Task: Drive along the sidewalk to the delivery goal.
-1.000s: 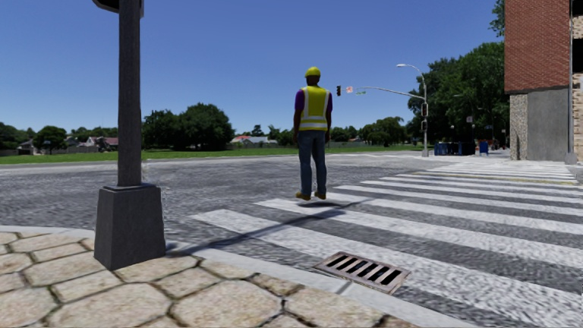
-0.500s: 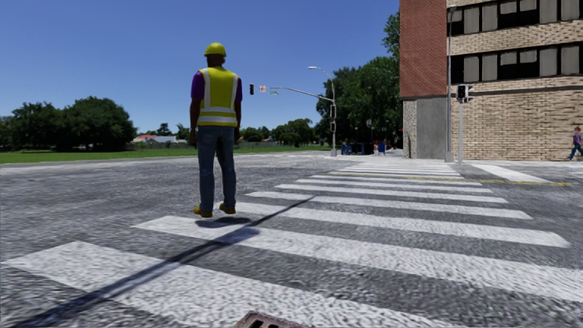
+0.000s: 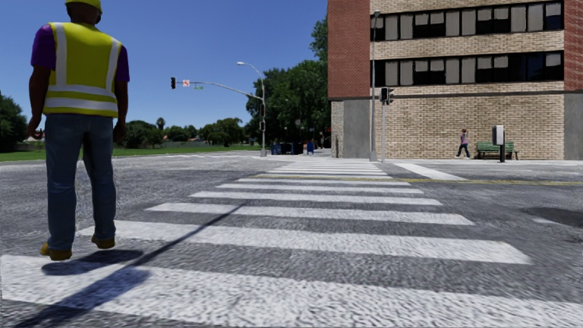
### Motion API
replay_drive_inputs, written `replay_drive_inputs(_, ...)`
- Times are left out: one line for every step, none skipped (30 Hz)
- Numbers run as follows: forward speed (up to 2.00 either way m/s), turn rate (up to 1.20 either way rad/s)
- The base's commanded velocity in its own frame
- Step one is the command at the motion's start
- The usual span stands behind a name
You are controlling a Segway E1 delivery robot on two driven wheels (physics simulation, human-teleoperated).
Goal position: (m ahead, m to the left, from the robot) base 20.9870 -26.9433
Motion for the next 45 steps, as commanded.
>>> replay_drive_inputs(1.33,-0.45)
replay_drive_inputs(1.32,-0.45)
replay_drive_inputs(1.31,-0.45)
replay_drive_inputs(1.31,-0.45)
replay_drive_inputs(1.31,-0.45)
replay_drive_inputs(1.31,-0.45)
replay_drive_inputs(1.31,-0.45)
replay_drive_inputs(1.31,-0.45)
replay_drive_inputs(1.31,-0.45)
replay_drive_inputs(1.31,-0.45)
replay_drive_inputs(1.31,-0.45)
replay_drive_inputs(1.31,-0.45)
replay_drive_inputs(1.31,-0.45)
replay_drive_inputs(1.31,-0.45)
replay_drive_inputs(1.31,-0.45)
replay_drive_inputs(1.31,-0.45)
replay_drive_inputs(1.31,-0.45)
replay_drive_inputs(1.31,-0.45)
replay_drive_inputs(1.31,-0.45)
replay_drive_inputs(1.31,-0.45)
replay_drive_inputs(1.31,-0.45)
replay_drive_inputs(1.31,-0.45)
replay_drive_inputs(1.31,-0.45)
replay_drive_inputs(1.31,-0.45)
replay_drive_inputs(1.31,-0.43)
replay_drive_inputs(1.31,-0.26)
replay_drive_inputs(1.31,-0.01)
replay_drive_inputs(1.31,0.00)
replay_drive_inputs(1.31,0.00)
replay_drive_inputs(1.31,0.00)
replay_drive_inputs(1.31,0.00)
replay_drive_inputs(1.31,0.00)
replay_drive_inputs(1.31,0.00)
replay_drive_inputs(1.31,0.00)
replay_drive_inputs(1.31,0.00)
replay_drive_inputs(1.31,0.00)
replay_drive_inputs(1.31,0.00)
replay_drive_inputs(1.31,0.00)
replay_drive_inputs(1.31,0.00)
replay_drive_inputs(1.31,0.00)
replay_drive_inputs(1.33,0.00)
replay_drive_inputs(2.00,0.00)
replay_drive_inputs(2.00,0.00)
replay_drive_inputs(2.00,0.00)
replay_drive_inputs(2.00,0.00)
